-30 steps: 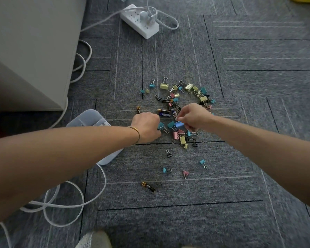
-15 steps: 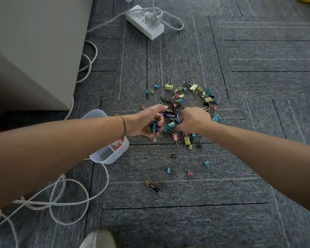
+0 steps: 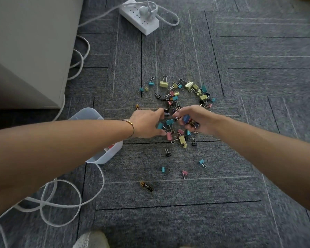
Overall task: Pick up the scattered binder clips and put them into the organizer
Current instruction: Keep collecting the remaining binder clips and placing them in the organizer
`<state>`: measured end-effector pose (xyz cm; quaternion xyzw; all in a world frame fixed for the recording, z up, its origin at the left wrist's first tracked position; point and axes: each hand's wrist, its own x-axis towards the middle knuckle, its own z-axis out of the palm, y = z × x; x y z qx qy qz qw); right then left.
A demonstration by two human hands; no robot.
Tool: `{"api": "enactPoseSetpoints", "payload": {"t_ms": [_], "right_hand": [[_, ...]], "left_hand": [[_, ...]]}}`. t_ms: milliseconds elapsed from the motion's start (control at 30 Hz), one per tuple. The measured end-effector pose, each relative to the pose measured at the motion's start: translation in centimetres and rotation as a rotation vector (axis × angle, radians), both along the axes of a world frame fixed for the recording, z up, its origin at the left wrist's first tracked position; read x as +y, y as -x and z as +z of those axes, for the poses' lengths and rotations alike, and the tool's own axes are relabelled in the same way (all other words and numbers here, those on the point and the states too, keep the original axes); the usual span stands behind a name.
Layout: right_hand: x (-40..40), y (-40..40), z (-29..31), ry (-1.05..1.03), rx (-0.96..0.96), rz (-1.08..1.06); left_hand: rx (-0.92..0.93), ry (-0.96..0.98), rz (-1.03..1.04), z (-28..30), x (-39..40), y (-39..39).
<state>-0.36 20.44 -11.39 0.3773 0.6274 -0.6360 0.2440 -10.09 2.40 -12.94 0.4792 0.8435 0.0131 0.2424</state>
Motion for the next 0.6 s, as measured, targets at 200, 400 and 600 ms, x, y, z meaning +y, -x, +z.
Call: {"api": "enactPoseSetpoints", "payload": {"t_ms": [200,400,600], "right_hand": [[-1.2,0.5,-1.0,-0.566,0.018,0.284],[-2.7,1.3,-1.3,-1.064,0.156,0.544],[-4.1,2.4,-1.5,-1.234,0.181,0.721]], "left_hand": [[0.142,0.072,-0.145,-0.1,0.7,0.7],[0.038,0.021,-0.095,0.6,-0.5,1.2],[-0.686,-0.07,0.386,0.0,-2.2,2.5]]}}
